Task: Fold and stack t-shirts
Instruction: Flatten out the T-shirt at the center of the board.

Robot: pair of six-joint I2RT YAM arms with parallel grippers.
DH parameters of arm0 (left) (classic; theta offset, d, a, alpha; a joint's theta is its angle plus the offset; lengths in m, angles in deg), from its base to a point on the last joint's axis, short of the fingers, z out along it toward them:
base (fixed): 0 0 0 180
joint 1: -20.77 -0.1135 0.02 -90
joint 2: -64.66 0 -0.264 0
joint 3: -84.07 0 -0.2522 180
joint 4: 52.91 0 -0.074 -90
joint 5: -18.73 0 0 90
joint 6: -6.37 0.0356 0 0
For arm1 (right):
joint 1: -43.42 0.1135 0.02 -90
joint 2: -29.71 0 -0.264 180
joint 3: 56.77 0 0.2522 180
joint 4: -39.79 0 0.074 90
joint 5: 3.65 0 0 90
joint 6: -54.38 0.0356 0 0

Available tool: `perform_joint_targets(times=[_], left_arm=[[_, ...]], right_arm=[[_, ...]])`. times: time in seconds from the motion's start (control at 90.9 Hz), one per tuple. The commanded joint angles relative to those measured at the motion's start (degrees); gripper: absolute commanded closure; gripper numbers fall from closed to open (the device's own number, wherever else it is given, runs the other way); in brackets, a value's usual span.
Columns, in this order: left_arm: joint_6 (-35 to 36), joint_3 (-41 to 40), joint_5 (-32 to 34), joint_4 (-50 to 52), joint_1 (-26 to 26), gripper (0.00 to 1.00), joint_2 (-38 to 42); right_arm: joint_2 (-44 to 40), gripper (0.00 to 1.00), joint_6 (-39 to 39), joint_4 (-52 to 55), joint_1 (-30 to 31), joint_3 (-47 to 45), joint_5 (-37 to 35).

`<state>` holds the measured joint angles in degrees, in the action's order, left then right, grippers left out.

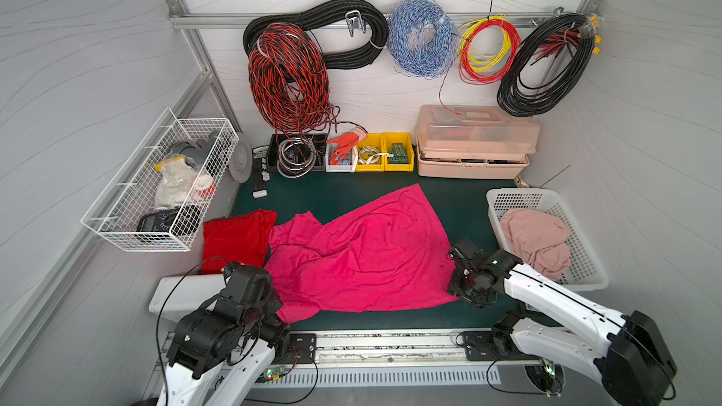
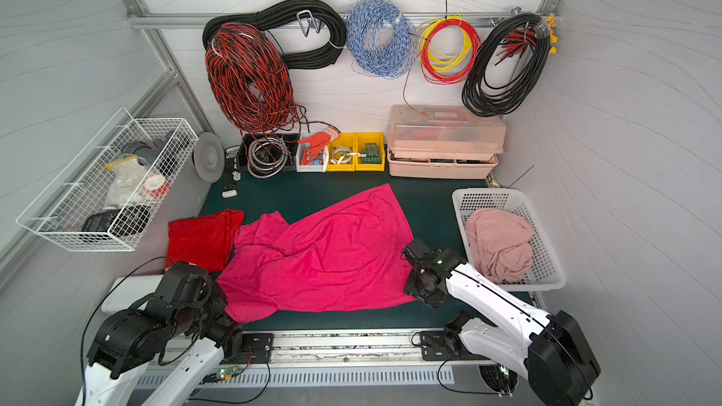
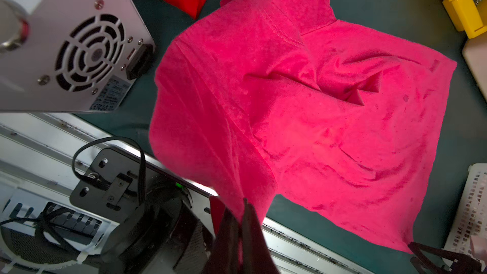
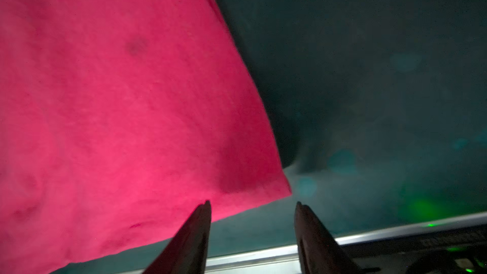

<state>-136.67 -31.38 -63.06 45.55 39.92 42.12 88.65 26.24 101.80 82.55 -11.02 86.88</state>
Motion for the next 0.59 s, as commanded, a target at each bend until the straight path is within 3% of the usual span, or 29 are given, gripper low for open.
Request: perform_joint_targets(times=[0.0,0.176,0.22,0.264,0.275,0.429,0.583], left_arm=[[-0.2,1.0,-0.1,-3.2,-0.3,1.00,0.3],[-0.1,2.9,0.4,-5.2,-0.3,1.00,-1.9],[0.1,4.1,0.9,-5.3,-0.3,1.00,-2.8],[0.5,5.5,1.7,-5.5,-0.3,1.00,-3.8],[0.7,5.8,1.9,-5.6,-0.3,1.00,-4.1],[3.3,8.4,5.0,-9.1,-0.3,1.00,-9.8],[7.3,10.1,8.7,-17.0,-0.3,1.00,-19.4]], right_arm=[[3.3,0.46,0.8,-6.7,-2.0,-2.3,6.1],[8.4,0.60,-2.6,-12.1,-5.0,-2.3,10.0],[8.2,0.74,-2.7,-11.3,-4.9,-1.6,9.5],[6.8,0.98,-2.2,-9.4,-4.7,-1.0,8.2],[6.3,1.00,-2.1,-9.1,-4.6,-0.8,7.9],[-0.1,1.00,-3.1,-6.2,-5.7,3.1,4.3],[11.0,1.00,-9.9,-6.5,-13.3,15.5,7.9]])
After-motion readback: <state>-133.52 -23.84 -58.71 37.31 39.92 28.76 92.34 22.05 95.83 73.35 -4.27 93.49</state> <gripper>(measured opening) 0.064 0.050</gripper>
